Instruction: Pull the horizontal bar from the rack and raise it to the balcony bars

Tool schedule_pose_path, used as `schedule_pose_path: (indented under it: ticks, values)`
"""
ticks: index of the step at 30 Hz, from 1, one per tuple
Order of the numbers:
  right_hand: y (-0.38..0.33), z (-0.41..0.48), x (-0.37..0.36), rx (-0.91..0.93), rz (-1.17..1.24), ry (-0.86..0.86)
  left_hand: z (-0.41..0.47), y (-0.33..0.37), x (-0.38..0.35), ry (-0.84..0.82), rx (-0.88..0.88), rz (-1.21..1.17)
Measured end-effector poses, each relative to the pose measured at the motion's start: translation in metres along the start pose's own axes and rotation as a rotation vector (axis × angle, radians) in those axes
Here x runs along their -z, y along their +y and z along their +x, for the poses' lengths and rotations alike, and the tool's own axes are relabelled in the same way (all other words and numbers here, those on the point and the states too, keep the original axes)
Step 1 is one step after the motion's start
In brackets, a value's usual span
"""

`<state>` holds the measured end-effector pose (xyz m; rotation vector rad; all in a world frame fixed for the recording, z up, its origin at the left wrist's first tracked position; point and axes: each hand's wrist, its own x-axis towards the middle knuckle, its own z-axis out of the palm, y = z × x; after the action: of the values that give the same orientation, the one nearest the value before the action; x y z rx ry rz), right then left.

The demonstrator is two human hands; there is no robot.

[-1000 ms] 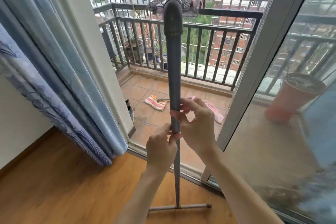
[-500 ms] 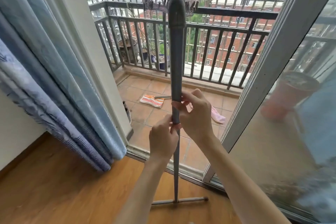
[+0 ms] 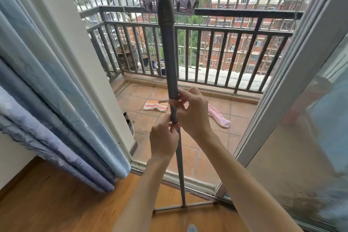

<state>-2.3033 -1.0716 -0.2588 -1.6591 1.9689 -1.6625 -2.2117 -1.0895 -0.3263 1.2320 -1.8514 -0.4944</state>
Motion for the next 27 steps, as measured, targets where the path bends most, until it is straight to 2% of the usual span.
schedule_pose_path:
  ticks: [11, 17, 27]
  values:
    - [0.008, 0.046, -0.035, -0.004, 0.0, -0.014, 0.054, -0.021, -0.004, -0.024, 0.034, 0.023]
    - [0.018, 0.07, -0.025, 0.011, -0.069, 0.059, 0.074, -0.003, -0.017, 0.001, -0.077, 0.007]
    - [0.011, 0.115, -0.025, 0.078, -0.065, 0.069, 0.111, 0.006, -0.017, 0.007, -0.103, -0.014]
